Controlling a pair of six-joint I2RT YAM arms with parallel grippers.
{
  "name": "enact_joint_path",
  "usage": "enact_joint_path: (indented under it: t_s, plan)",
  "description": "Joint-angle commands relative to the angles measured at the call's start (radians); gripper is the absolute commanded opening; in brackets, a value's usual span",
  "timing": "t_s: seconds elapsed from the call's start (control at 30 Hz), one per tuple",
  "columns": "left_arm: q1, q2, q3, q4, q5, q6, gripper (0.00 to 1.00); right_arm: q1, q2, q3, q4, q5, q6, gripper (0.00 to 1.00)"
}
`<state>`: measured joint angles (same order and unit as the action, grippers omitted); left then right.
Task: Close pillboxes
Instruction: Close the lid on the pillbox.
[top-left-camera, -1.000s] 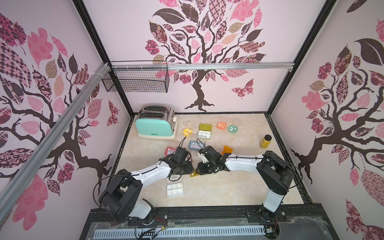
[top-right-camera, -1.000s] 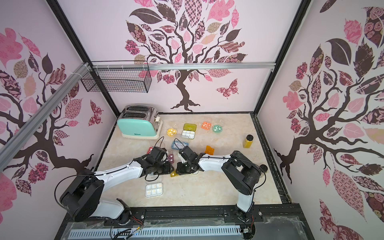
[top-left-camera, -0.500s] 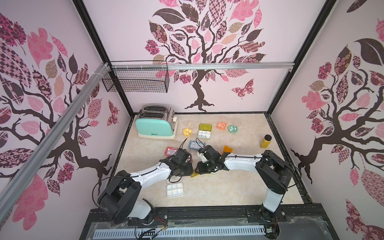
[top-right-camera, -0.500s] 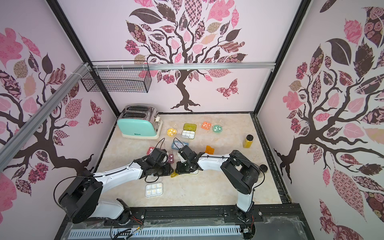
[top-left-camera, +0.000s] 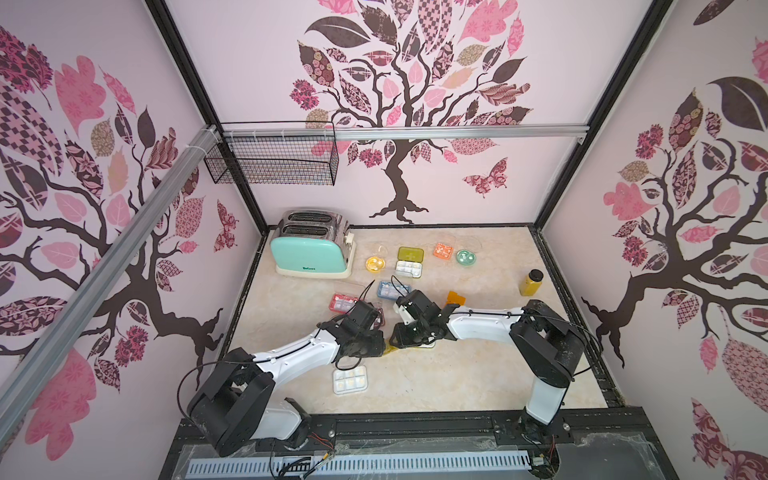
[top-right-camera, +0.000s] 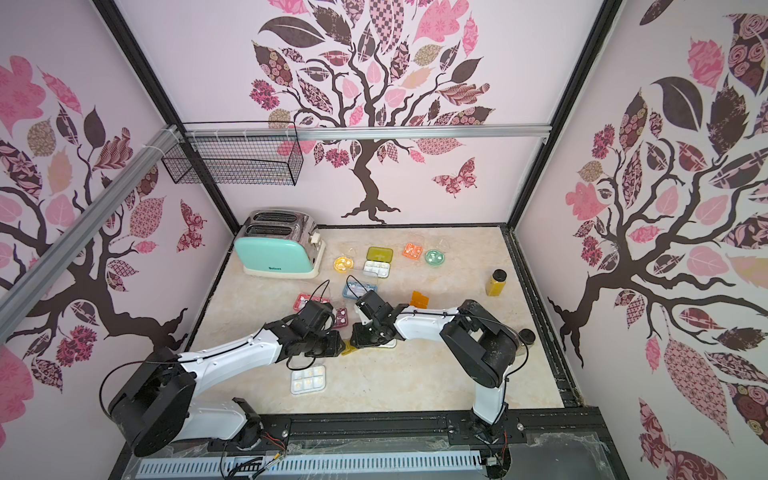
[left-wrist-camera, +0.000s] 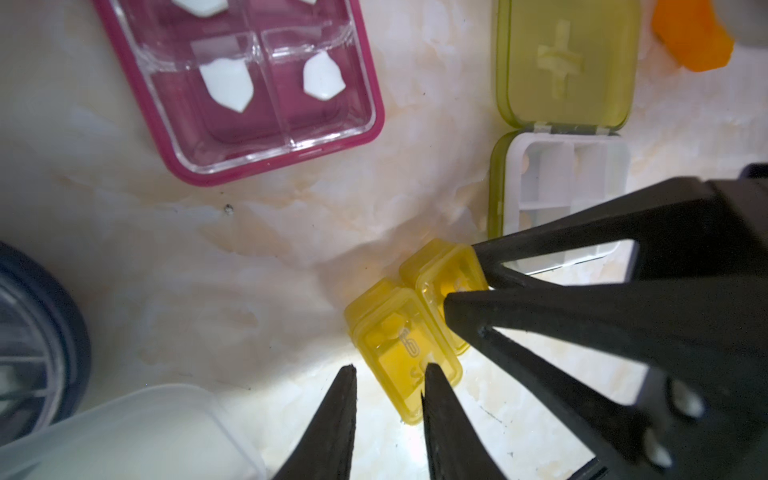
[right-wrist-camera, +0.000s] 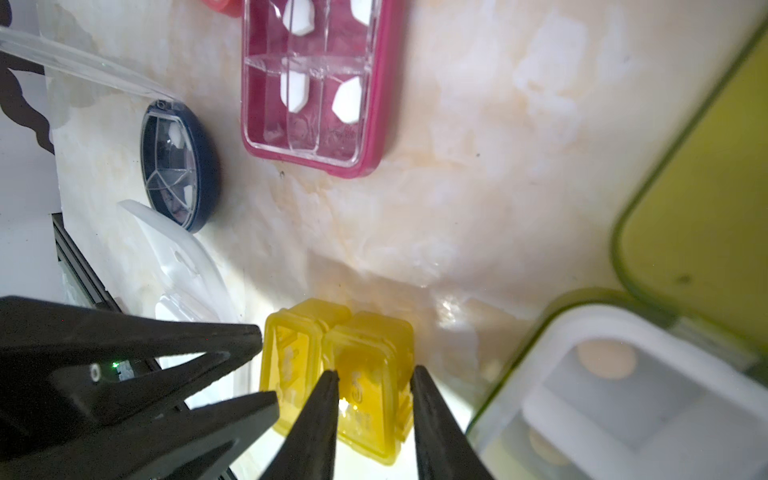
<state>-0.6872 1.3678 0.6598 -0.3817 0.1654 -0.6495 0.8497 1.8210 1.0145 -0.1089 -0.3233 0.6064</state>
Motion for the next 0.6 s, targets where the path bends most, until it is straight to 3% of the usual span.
enact_joint_path:
  t_s: [0.0, 0.57]
  plan:
    - [-0.006, -0.001, -0.01, -0.006, -0.004, 0.019, 0.3, 0.006, 0.033, 0.02, -0.048, 0.012, 0.003, 0.33]
    - [-0.012, 0.107, -0.012, 0.049, 0.036, 0.025, 0.3, 0.006, 0.045, 0.032, -0.058, 0.002, -0.002, 0.33]
